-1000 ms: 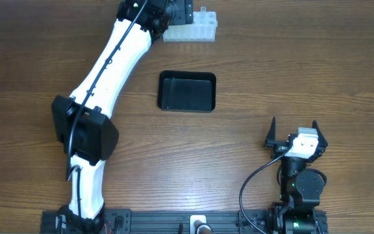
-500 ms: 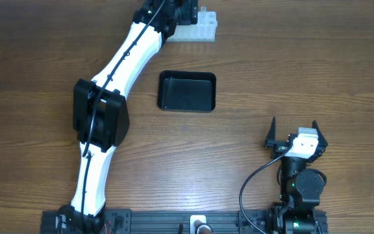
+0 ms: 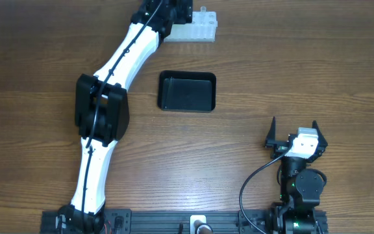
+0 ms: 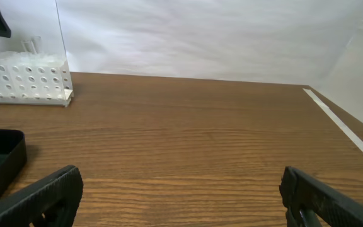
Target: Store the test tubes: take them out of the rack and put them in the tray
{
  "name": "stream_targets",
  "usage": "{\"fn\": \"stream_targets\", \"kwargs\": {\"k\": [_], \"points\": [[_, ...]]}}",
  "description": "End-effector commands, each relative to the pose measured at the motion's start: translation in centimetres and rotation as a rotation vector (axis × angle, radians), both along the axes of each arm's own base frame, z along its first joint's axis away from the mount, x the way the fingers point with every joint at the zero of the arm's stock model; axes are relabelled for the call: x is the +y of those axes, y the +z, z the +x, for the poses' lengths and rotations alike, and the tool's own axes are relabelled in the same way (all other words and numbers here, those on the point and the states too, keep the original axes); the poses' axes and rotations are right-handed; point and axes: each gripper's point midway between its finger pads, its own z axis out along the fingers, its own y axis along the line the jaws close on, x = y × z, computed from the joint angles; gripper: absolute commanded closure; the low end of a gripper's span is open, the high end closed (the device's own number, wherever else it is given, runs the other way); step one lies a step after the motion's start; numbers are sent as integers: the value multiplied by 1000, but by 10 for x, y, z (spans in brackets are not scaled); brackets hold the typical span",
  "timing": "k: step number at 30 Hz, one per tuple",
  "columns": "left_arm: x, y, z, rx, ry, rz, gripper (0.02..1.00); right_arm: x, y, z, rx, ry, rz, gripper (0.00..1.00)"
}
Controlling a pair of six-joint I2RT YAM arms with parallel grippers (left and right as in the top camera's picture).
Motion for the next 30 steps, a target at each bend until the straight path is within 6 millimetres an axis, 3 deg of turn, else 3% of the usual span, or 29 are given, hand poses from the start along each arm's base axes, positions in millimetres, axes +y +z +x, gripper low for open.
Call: {"fn": "stream_targets", "kwargs": {"k": [1, 11, 30], "points": [[5, -9, 5, -3, 7, 18, 200, 2, -2, 0, 2, 11, 3, 9], [-4, -25, 4, 21, -22, 7, 318, 2, -2, 0, 2, 11, 3, 7], [-9, -24, 3, 18, -29, 6, 796, 2, -2, 0, 2, 11, 3, 9]]}}
